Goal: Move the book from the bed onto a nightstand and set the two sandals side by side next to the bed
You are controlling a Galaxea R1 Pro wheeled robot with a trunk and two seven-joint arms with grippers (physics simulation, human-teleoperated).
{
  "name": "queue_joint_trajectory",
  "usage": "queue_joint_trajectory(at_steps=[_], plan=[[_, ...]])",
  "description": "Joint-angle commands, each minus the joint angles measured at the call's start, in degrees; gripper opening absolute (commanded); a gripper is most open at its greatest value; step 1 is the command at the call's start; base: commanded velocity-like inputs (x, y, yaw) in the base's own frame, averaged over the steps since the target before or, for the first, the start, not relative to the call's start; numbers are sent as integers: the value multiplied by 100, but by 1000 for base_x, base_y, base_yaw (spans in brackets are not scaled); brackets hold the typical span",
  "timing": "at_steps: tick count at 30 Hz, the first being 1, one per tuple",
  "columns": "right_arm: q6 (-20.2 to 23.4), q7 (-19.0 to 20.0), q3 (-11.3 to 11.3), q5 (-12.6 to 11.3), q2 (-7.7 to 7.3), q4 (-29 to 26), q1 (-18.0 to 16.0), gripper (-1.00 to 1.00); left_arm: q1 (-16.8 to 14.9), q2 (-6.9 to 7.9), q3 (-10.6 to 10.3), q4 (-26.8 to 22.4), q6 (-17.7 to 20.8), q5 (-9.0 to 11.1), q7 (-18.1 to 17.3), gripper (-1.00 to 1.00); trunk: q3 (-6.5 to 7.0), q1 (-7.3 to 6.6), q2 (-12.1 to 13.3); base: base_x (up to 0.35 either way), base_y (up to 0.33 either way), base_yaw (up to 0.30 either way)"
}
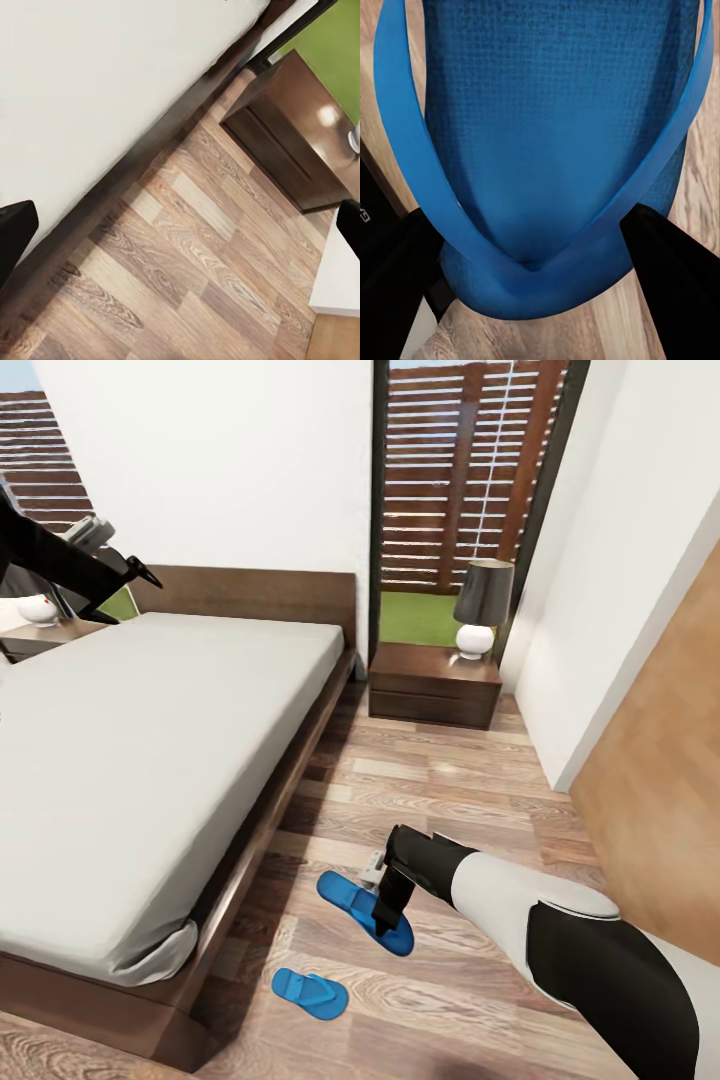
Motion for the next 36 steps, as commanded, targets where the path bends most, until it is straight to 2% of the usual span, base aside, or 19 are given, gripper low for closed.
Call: queue_joint_trajectory(at_steps=[1,9,13,19,23,25,29,36], plan=[[34,-10,35,-62,2,-2,-8,-100,-4,6,-40,-5,8,60,44,100,-5,-1,-2,0,66,0],[72,-80,25,-71,2,9,-10,-100,-4,-7,-48,-5,26,60,12,100,-5,-1,-2,0,15,0],[414,-377,13,-71,2,0,-15,-100,-4,-14,-49,-5,41,60,-24,100,-5,-1,-2,0,1,0],[657,-491,15,-17,2,-37,-17,-100,-4,-16,-49,-4,44,60,-40,100,-5,-1,-2,0,0,0],[678,-479,18,461,2,-169,-18,-100,-4,-20,-49,-7,49,60,-49,100,-5,-1,-2,0,0,0],[627,-472,23,608,2,-280,-17,-100,-4,-20,-49,-5,51,60,-101,100,-5,-1,-2,0,0,0],[349,-419,35,744,2,-390,-17,-100,-4,-23,-49,-1,53,57,-263,100,-5,-1,-2,0,0,0],[106,147,48,792,2,-430,-17,-100,-4,-25,-49,0,53,52,-337,100,-5,-1,-2,0,0,0]])
